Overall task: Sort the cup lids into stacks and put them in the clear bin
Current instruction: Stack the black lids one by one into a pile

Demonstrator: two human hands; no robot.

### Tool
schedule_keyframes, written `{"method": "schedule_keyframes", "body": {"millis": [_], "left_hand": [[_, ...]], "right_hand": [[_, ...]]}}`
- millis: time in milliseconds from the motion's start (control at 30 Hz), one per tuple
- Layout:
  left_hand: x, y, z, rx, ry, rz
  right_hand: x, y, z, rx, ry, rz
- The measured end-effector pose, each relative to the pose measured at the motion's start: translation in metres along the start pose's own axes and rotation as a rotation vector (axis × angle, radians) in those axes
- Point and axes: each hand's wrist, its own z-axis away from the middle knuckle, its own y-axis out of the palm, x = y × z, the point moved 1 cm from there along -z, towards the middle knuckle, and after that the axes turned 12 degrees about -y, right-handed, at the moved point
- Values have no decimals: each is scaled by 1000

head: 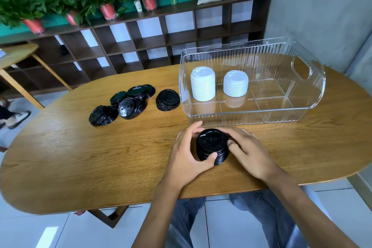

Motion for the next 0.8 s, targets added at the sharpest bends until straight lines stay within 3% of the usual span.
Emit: {"method": "schedule_keyframes", "body": {"millis": [500,633,700,800], "left_hand": [[-1,-2,3,-15,7,28],[13,-21,-7,-239,22,107],[26,-35,-27,-376,-76,96],[43,-47,-65,-419,-284,2]], "right_hand": [[-4,2,1,-38,-27,-13],[-6,4,1,-58,-28,-44],[-8,3,2,-89,-3,-96],[-8,3,2,-116,19,-134]]}}
